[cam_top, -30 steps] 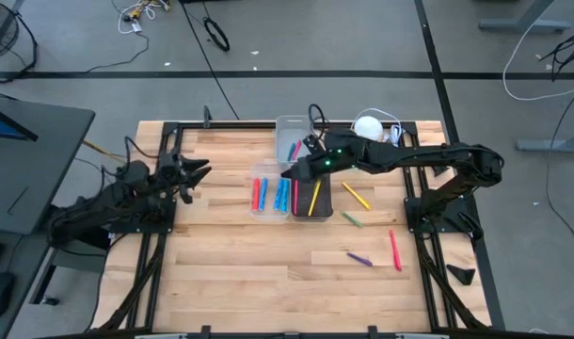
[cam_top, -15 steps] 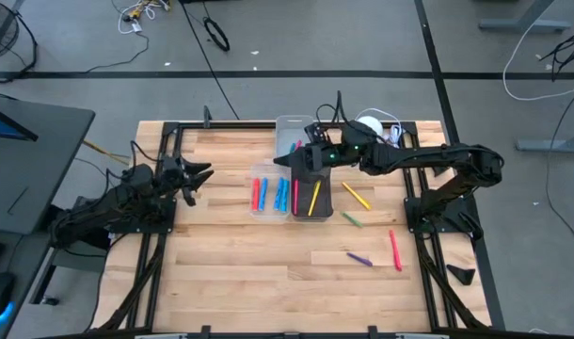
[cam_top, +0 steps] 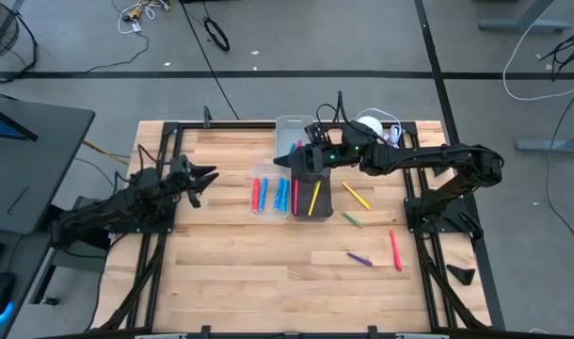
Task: Pick & Place Markers
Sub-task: Put the green pen into the gray bin
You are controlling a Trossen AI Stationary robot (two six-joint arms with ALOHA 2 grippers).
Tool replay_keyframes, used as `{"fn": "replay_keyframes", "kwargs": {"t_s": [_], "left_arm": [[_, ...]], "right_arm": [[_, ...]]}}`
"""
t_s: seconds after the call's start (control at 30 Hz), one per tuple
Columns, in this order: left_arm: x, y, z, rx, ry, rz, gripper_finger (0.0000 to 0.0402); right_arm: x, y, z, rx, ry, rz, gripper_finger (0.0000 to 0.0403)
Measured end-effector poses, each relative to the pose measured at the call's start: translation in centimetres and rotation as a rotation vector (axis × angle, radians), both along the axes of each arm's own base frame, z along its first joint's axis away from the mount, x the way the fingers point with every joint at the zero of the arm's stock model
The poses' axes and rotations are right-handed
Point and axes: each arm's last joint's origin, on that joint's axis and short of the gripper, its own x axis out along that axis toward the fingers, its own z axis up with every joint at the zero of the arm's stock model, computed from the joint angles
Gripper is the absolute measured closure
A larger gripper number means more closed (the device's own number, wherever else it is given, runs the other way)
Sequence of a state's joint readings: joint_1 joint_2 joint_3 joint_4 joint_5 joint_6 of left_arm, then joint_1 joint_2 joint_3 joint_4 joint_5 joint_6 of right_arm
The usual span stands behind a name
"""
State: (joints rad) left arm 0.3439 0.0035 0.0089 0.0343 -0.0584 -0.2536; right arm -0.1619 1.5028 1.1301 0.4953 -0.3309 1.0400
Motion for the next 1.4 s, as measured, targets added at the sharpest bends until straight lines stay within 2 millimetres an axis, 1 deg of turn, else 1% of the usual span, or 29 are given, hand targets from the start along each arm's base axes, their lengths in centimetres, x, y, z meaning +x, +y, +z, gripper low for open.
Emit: {"fn": "replay_keyframes", "kwargs": {"t_s": [0.17, 0.3, 0.5, 0.63, 0.8, 0.9, 1.0, 1.1, 1.27, 1.4], "left_arm": [[0.0, 0.0, 0.0, 0.026, 0.018, 0.014, 0.0266], [0.2, 0.1, -0.4, 0.051, 0.079, -0.002, 0.0266], [0.9, 0.2, -1.4, -0.012, 0.178, -0.040, 0.0266], [1.1, 0.3, -1.7, -0.027, 0.214, -0.045, 0.0266], [1.2, 0.3, -1.8, -0.032, 0.219, -0.054, 0.0266], [1.2, 0.3, -1.8, -0.031, 0.215, -0.057, 0.0266], [1.2, 0.3, -1.8, -0.030, 0.213, -0.057, 0.0266], [1.2, 0.3, -1.8, -0.029, 0.212, -0.057, 0.0266], [1.3, 0.3, -1.7, -0.027, 0.207, -0.056, 0.0266], [1.3, 0.3, -1.7, -0.028, 0.207, -0.055, 0.0266]], "right_arm": [[0.0, 0.0, 0.0, -0.004, 0.000, 0.000, 0.0353], [0.0, 0.0, 0.0, -0.013, 0.000, 0.005, 0.0353], [0.0, 0.0, -0.2, -0.077, 0.003, 0.001, 0.0353], [0.0, 0.1, -0.3, -0.105, 0.008, 0.020, 0.0353], [0.0, 0.1, -0.2, -0.196, -0.014, 0.021, 0.0353], [0.0, -0.2, -0.2, -0.320, -0.033, -0.038, 0.0350], [0.0, -0.2, -0.3, -0.476, -0.032, -0.050, 0.0338], [-0.3, -0.1, 0.1, -0.589, 0.107, -0.042, 0.0319], [-1.6, 0.2, 1.3, -0.792, 0.478, -0.051, 0.0286], [-3.1, 0.3, 3.1, -0.910, 0.691, -0.104, 0.0265]]}}
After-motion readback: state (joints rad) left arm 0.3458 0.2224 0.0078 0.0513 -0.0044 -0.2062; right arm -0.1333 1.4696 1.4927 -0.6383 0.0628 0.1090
